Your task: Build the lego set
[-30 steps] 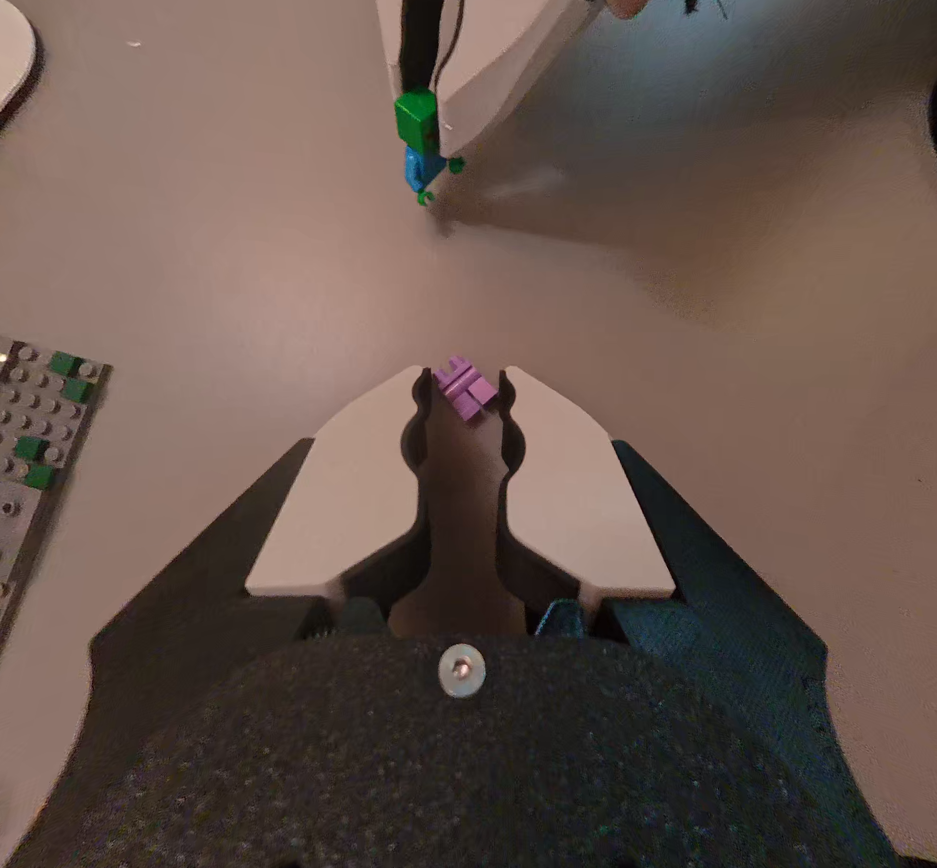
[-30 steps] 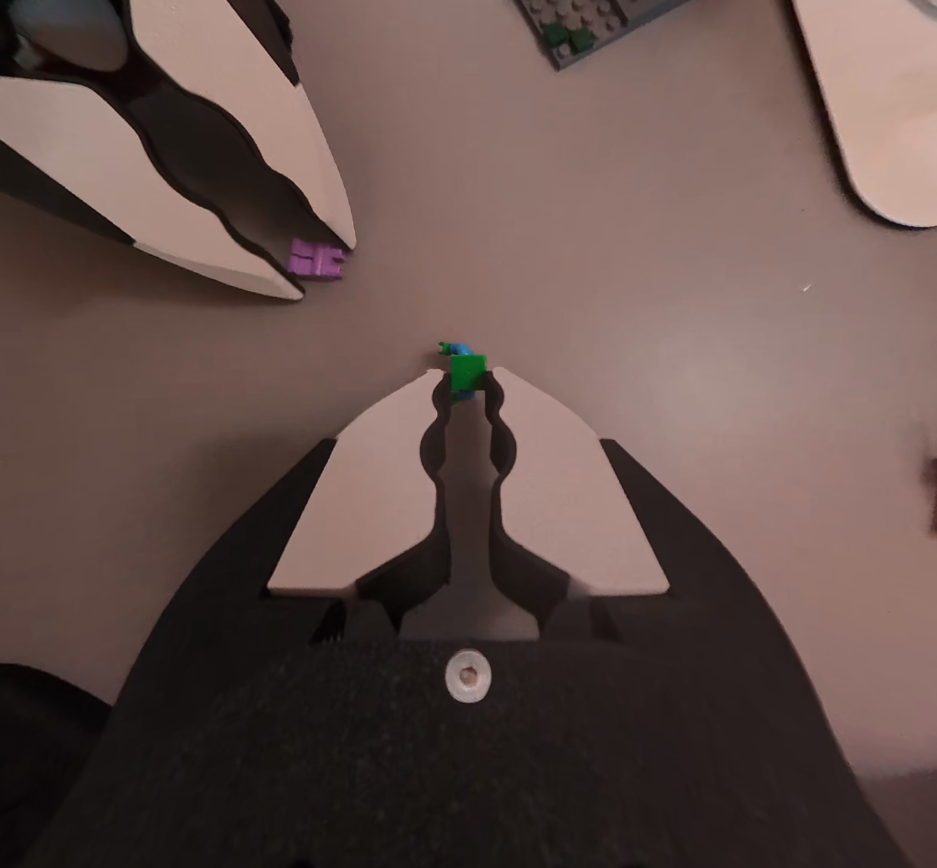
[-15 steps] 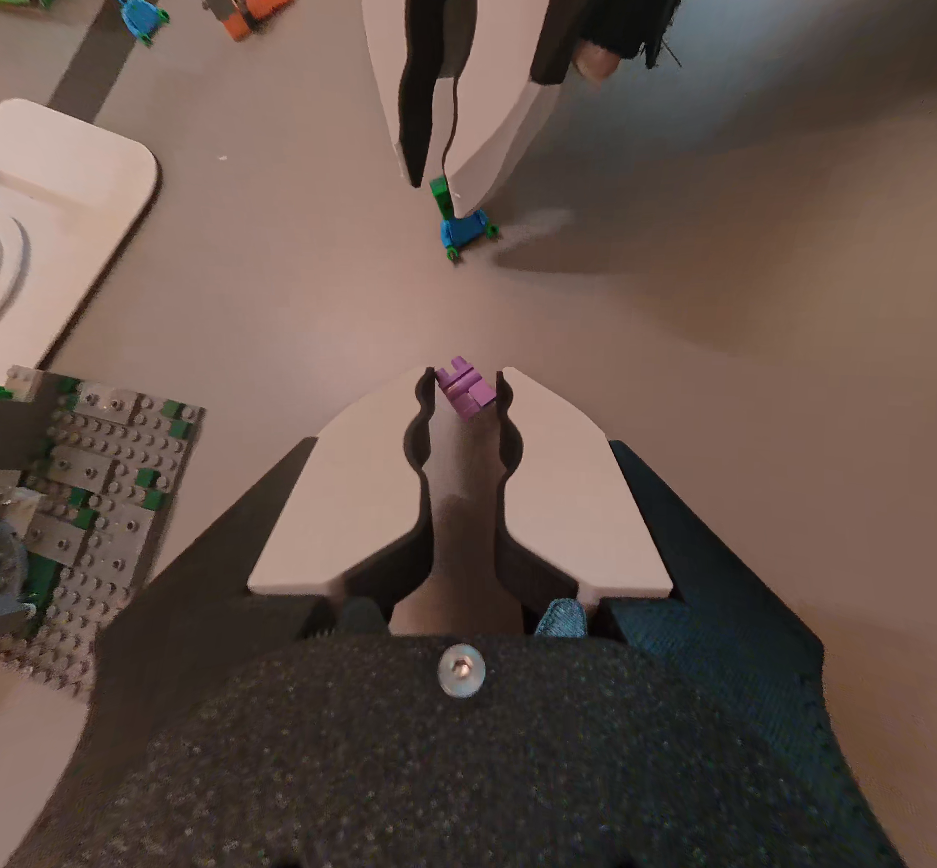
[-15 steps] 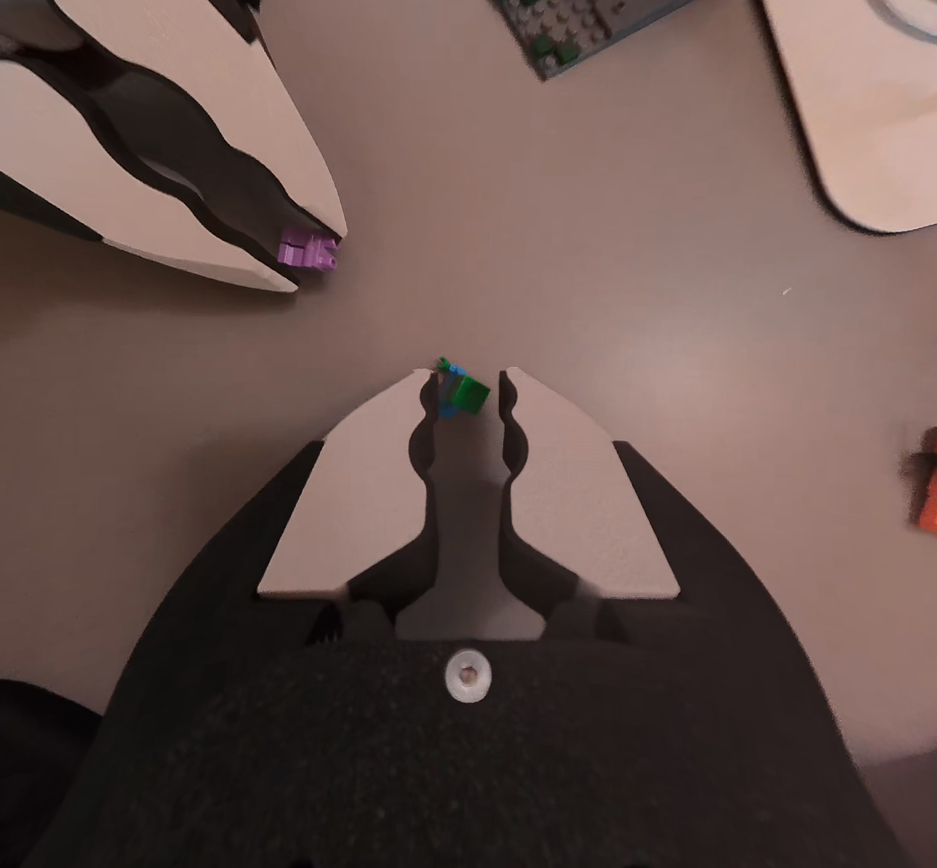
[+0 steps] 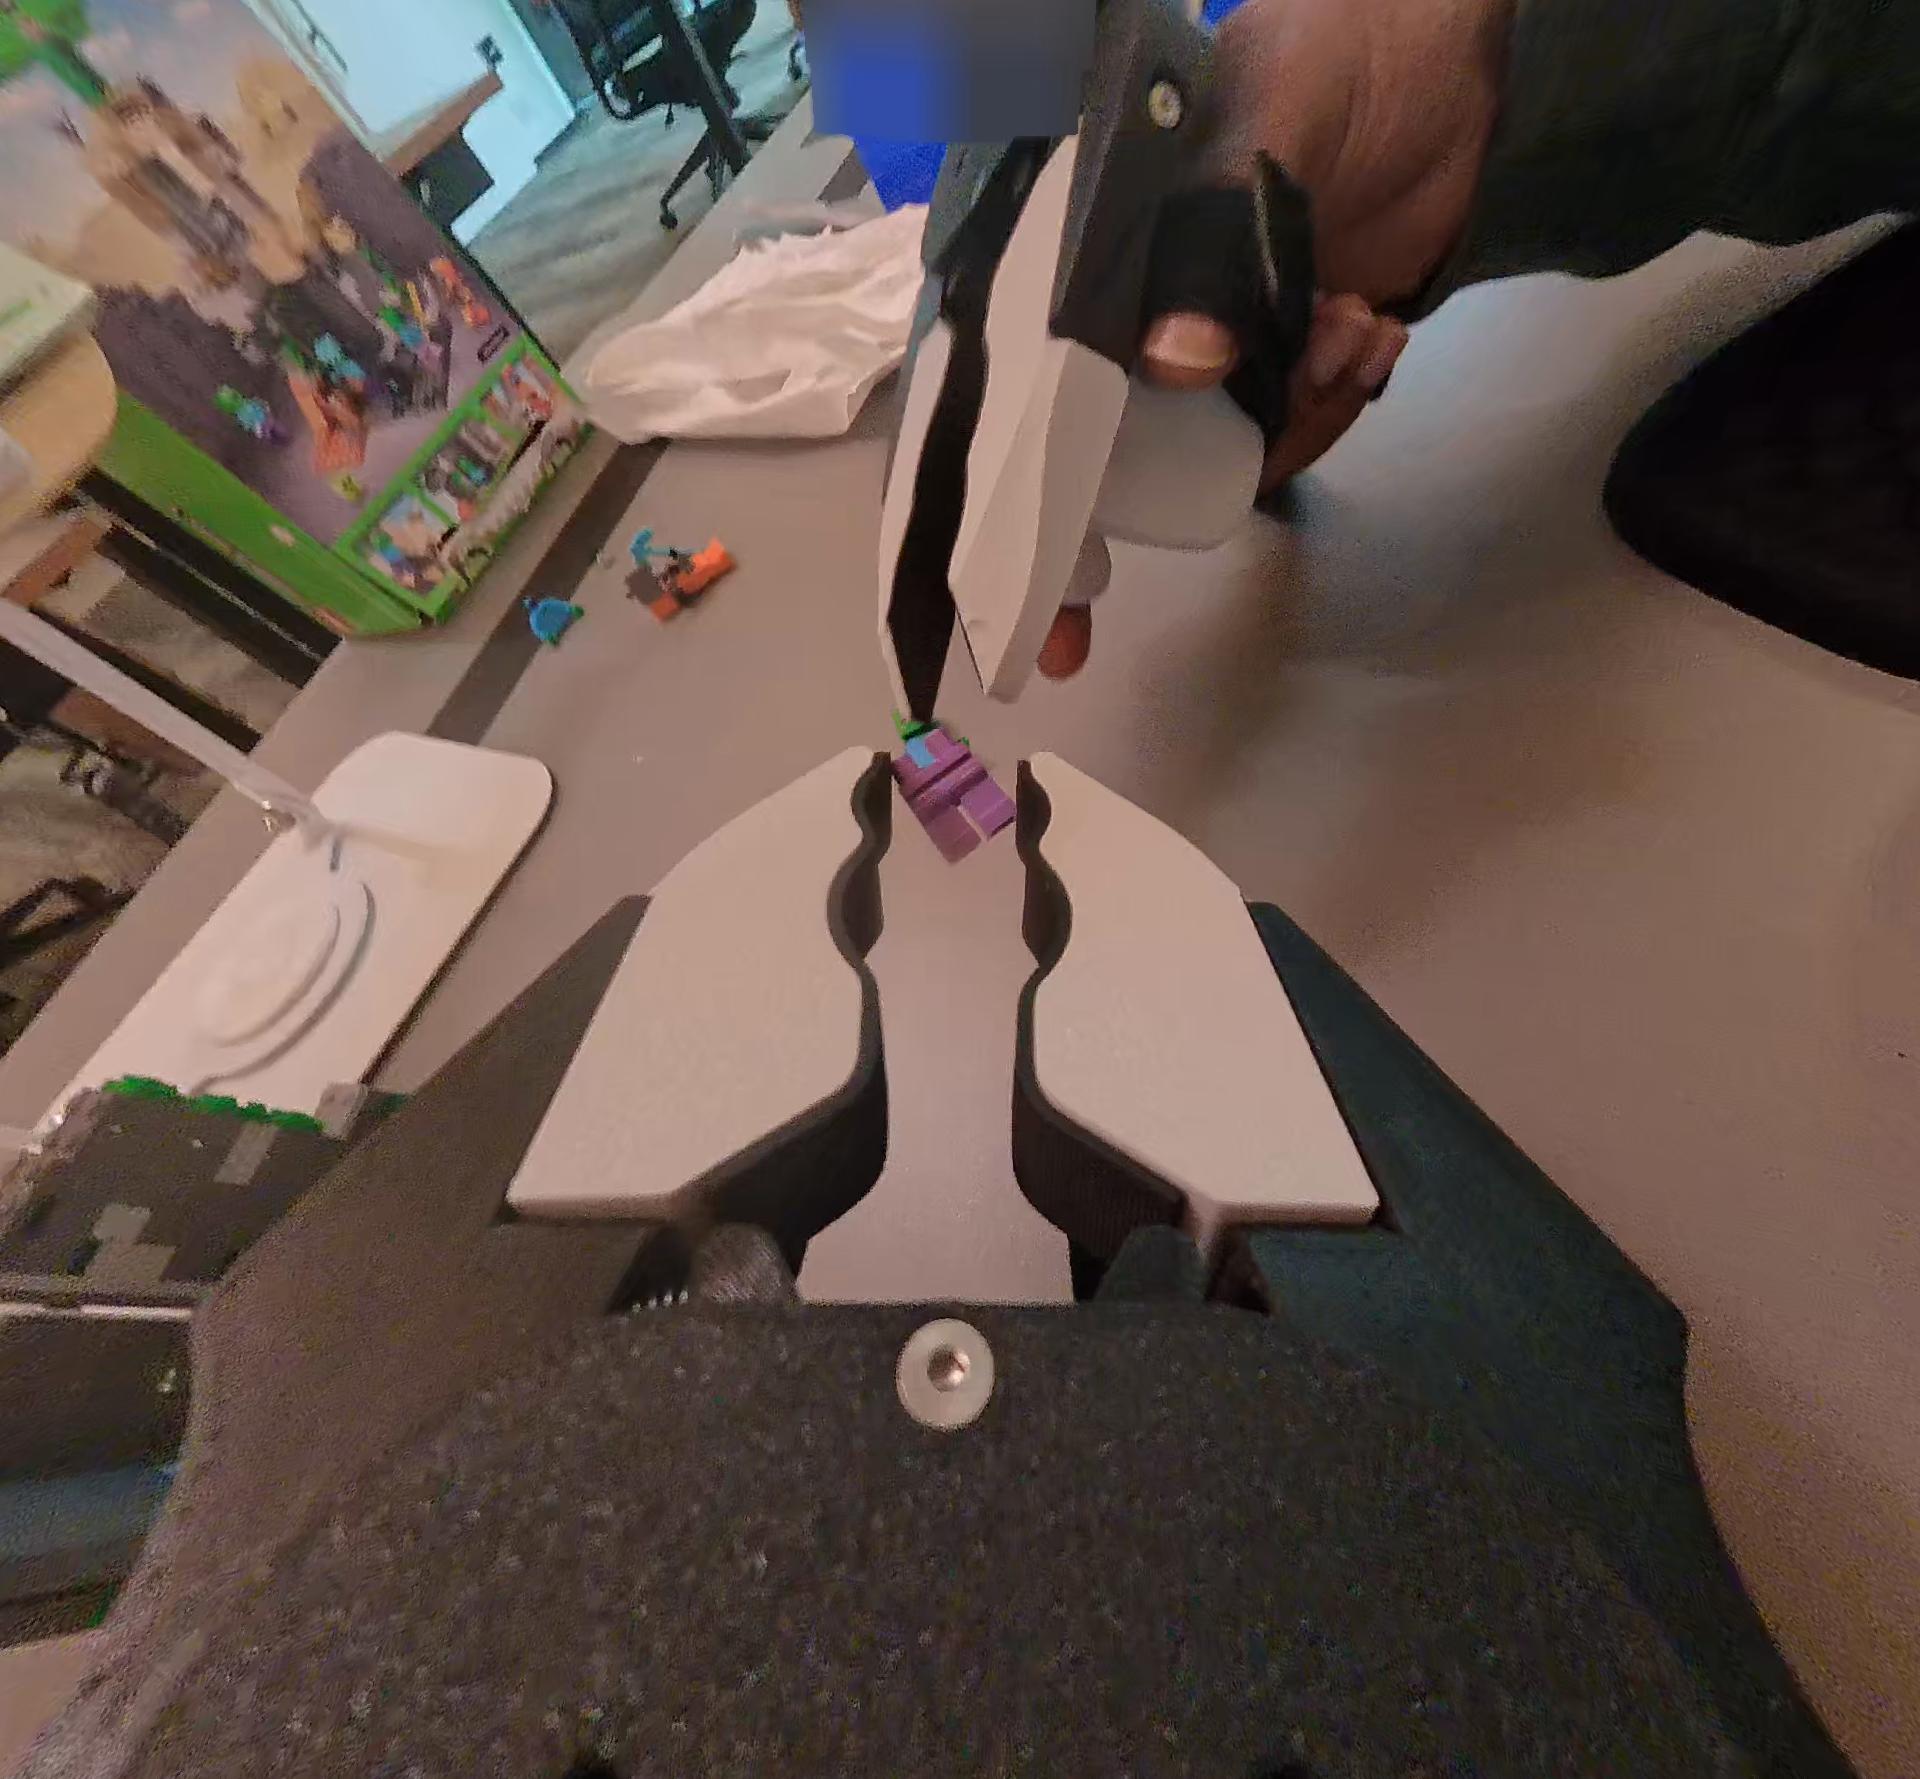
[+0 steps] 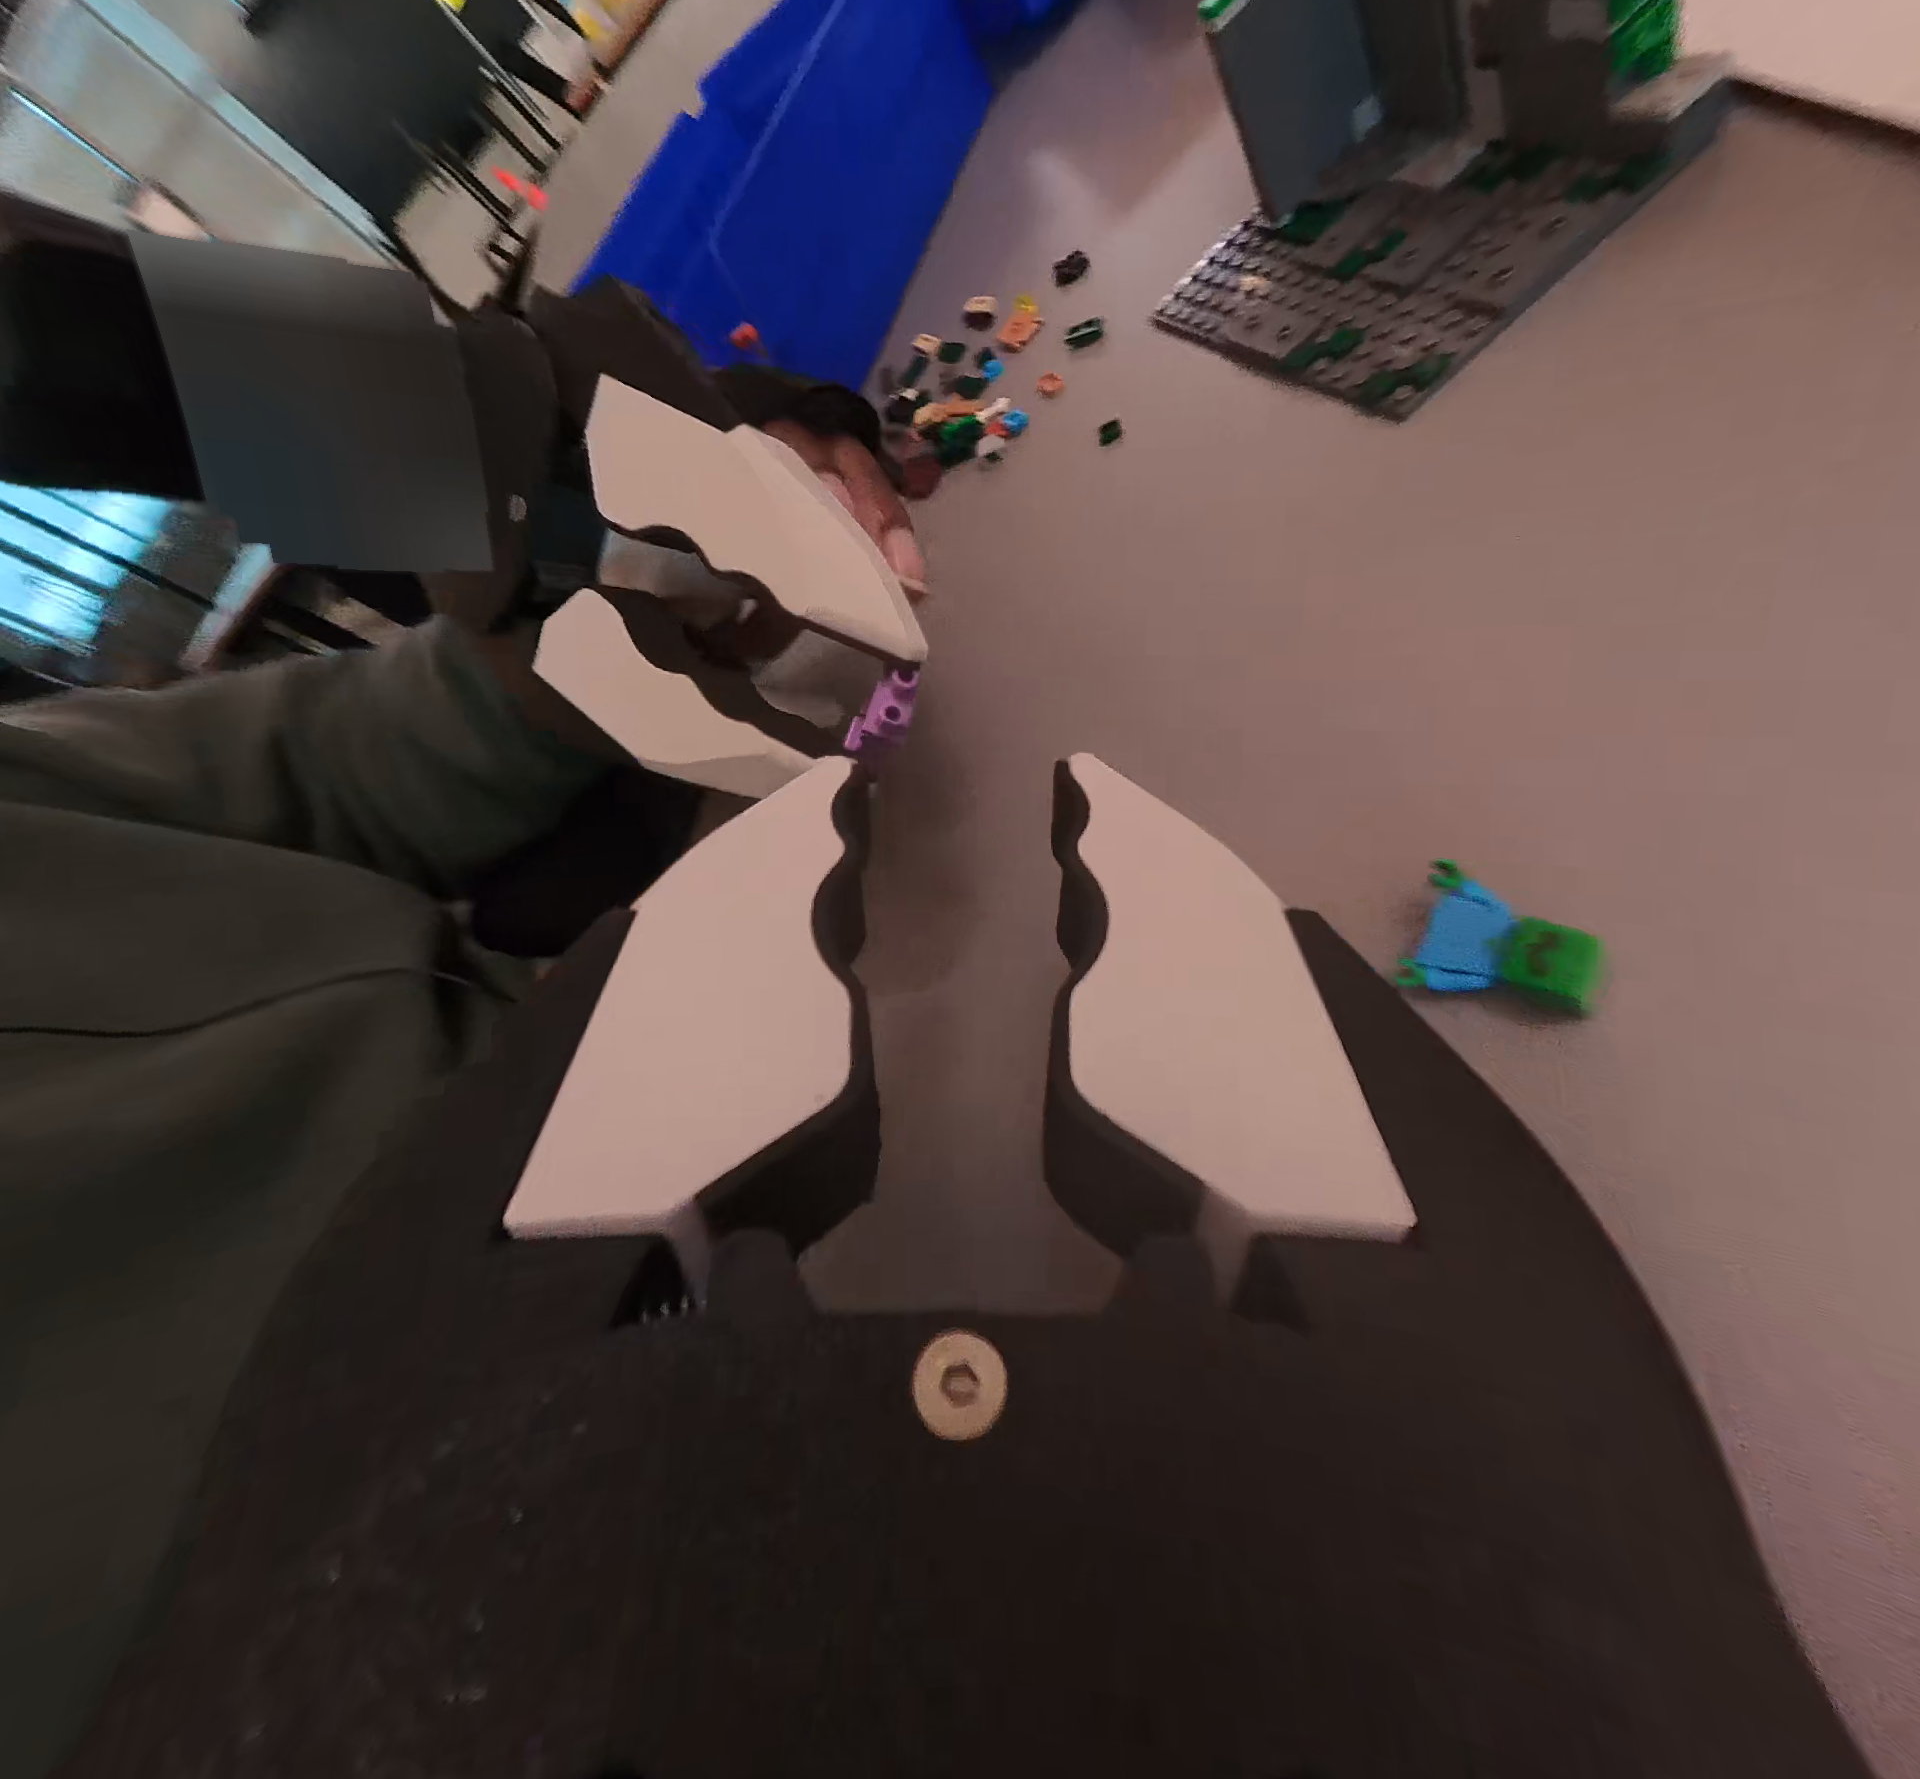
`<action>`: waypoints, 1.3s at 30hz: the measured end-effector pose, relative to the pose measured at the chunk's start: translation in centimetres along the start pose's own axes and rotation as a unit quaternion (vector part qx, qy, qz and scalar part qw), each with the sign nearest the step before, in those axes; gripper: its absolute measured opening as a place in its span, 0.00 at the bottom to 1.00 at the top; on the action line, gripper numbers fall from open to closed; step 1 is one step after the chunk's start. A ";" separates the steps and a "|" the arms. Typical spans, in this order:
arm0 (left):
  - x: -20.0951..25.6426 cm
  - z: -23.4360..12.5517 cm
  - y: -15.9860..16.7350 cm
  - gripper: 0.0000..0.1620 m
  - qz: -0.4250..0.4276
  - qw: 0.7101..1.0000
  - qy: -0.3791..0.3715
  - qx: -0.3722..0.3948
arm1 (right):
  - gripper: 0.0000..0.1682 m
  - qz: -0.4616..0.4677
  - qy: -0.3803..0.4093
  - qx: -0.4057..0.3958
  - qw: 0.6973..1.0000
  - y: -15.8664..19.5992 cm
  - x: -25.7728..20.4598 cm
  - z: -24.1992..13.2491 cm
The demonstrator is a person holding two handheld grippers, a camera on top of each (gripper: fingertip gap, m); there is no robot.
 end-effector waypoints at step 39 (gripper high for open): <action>-0.8 -0.3 0.1 0.05 -0.176 0.955 0.201 0.125 | 0.07 -0.283 0.034 0.088 0.954 0.3 -3.0 -1.0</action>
Point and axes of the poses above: each gripper's, where its closed fingertips meet, z out along the fingers, y out of its underside, x = y × z across the jaws, the point moved 10 cm from there along -z, back along the fingers, and after that the axes turned 14 degrees about -x, right-handed, at the moved point
